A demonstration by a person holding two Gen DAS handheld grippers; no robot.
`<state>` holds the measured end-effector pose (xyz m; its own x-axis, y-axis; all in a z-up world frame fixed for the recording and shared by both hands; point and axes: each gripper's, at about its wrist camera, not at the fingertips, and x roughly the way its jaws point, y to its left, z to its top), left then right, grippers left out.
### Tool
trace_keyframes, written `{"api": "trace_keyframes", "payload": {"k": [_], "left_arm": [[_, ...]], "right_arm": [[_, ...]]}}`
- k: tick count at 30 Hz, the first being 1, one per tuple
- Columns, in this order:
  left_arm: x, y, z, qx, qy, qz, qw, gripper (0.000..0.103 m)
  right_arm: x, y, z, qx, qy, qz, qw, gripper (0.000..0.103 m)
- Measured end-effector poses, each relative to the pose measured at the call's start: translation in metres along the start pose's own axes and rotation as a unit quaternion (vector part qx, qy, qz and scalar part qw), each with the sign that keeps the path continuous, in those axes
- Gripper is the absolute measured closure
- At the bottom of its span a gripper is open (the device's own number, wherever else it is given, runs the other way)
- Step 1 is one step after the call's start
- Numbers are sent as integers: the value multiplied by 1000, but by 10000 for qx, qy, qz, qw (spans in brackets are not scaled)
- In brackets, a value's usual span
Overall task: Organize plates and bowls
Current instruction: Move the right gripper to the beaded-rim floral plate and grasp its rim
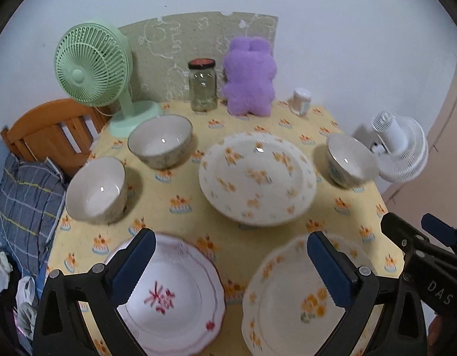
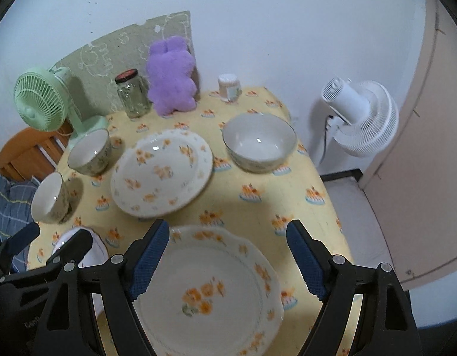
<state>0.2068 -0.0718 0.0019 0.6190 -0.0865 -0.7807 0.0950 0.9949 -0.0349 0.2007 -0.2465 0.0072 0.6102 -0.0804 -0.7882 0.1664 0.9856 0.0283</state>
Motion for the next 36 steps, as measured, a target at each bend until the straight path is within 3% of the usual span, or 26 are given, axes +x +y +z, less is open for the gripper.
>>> {"api": "trace_keyframes", "payload": {"k": [19, 29, 36], "left_arm": [[101, 2, 76, 35, 85, 524, 9986, 5], [163, 21, 74, -277, 523, 408, 9974, 14], [191, 14, 70, -79, 701, 369, 9968, 15]], "right_arm": [[103, 20, 80, 104, 205, 277, 9994, 19], [165, 37, 89, 64, 536, 452, 9975, 19], [195, 45, 86, -65, 738, 432, 9963, 20]]}}
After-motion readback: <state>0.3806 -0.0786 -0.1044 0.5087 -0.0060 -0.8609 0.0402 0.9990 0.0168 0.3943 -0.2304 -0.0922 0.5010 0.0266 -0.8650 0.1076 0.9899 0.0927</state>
